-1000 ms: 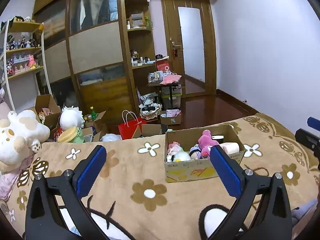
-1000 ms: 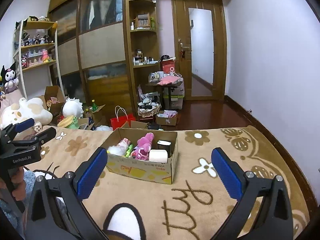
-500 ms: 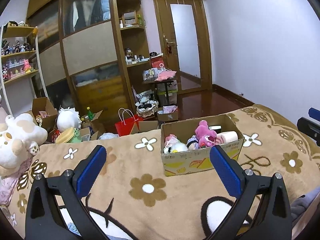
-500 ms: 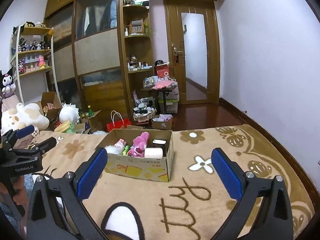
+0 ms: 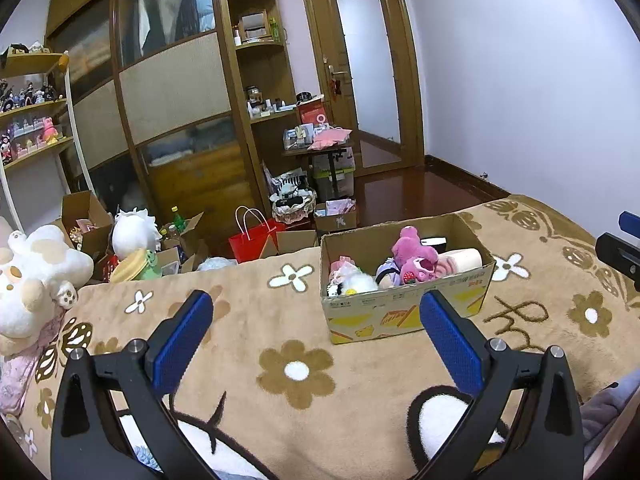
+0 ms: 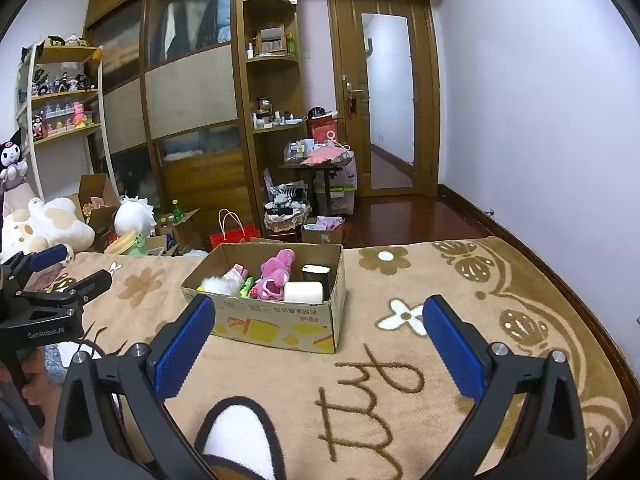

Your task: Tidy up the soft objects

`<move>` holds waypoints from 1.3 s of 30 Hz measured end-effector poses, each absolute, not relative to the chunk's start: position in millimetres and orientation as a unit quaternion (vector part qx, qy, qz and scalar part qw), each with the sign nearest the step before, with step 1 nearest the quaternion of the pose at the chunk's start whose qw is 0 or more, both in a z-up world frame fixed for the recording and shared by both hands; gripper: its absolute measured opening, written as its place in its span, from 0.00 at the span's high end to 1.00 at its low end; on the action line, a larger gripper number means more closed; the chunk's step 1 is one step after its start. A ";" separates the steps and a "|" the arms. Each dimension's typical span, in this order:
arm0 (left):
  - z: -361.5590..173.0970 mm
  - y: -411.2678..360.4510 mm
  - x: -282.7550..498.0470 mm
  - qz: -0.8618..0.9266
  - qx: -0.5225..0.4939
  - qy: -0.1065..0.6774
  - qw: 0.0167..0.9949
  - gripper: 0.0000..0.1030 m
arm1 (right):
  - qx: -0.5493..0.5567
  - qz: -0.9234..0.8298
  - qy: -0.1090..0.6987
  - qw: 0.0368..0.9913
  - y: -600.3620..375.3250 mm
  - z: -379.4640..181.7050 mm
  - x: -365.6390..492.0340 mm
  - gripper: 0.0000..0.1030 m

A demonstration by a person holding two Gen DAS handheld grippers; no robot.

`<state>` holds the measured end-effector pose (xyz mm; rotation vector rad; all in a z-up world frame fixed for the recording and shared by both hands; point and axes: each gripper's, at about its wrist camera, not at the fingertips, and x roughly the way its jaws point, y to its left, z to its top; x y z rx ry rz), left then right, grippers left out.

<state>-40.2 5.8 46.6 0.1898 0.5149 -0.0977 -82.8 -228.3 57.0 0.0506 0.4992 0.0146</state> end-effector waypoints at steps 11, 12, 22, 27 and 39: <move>45.1 4.7 -37.2 -0.046 0.097 0.255 0.961 0.01 | 0.025 0.007 0.247 0.969 -228.3 58.0 -82.5 0.00; 45.1 4.7 -37.3 -0.045 0.097 0.255 0.961 0.01 | 0.025 0.007 0.247 0.969 -228.5 57.8 -82.4 0.00; 41.8 7.8 -36.6 -0.046 0.101 0.258 0.960 0.01 | 0.025 0.007 0.248 0.969 -227.9 57.3 -82.3 0.00; 41.9 7.3 -36.0 -0.044 0.101 0.260 0.959 0.01 | 0.023 0.008 0.248 0.968 -228.5 54.7 -81.6 0.00; 41.2 8.2 -35.1 -0.046 0.100 0.265 0.958 0.01 | 0.021 0.008 0.252 0.967 -227.1 47.3 -79.4 0.00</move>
